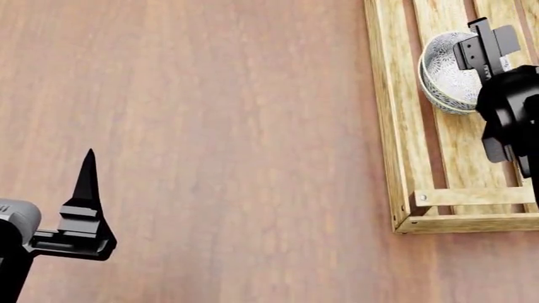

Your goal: Stack the right bowl on the left bowl and place them in the tray.

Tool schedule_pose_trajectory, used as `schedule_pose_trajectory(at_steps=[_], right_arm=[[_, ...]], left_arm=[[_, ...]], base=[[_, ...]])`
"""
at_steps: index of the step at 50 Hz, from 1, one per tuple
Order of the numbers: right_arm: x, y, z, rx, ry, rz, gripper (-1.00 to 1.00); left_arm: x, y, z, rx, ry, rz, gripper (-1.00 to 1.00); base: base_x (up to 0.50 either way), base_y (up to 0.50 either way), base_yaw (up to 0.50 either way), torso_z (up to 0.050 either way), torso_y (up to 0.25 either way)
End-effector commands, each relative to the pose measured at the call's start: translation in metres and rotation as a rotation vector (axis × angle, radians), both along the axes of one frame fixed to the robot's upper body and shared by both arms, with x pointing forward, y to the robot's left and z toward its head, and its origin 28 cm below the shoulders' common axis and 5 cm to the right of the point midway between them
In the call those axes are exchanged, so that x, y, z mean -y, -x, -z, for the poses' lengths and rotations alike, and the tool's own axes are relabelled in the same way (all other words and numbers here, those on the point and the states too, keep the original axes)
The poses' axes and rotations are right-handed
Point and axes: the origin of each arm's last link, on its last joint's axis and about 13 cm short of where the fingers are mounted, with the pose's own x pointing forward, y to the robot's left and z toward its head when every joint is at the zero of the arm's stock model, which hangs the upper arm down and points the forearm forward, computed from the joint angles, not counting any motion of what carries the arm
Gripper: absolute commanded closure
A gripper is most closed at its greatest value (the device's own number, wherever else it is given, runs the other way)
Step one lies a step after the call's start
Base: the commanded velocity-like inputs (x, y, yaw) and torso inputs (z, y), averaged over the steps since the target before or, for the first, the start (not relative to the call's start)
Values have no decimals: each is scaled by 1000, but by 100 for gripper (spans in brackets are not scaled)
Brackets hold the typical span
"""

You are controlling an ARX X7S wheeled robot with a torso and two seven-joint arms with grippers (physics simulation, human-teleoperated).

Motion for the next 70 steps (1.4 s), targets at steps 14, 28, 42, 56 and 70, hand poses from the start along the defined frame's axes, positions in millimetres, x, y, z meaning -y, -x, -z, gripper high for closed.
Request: schedule_pose_trajectory(at_steps=[14, 28, 42, 56, 70], right_arm=[[-3, -4, -28, 77, 212, 70, -100], [-15, -2, -80, 189, 437, 74, -100], [-45, -4, -100, 419, 603, -77, -100], [-93, 90, -17, 620, 992, -183, -100], [-111, 157, 41, 693, 1187, -198, -100]], left_arm=[[0, 1, -2, 6, 8, 7, -100], [0, 1, -3, 8, 16, 10, -100], [-1, 0, -2, 10, 18, 6, -100], [0, -1, -4, 14, 15, 1, -100], [1, 0, -5, 20, 12, 5, -100]], base=[[0, 0, 0, 0, 0], [0, 0, 0, 0, 0], [0, 0, 0, 0, 0], [0, 0, 0, 0, 0], [0, 0, 0, 0, 0]])
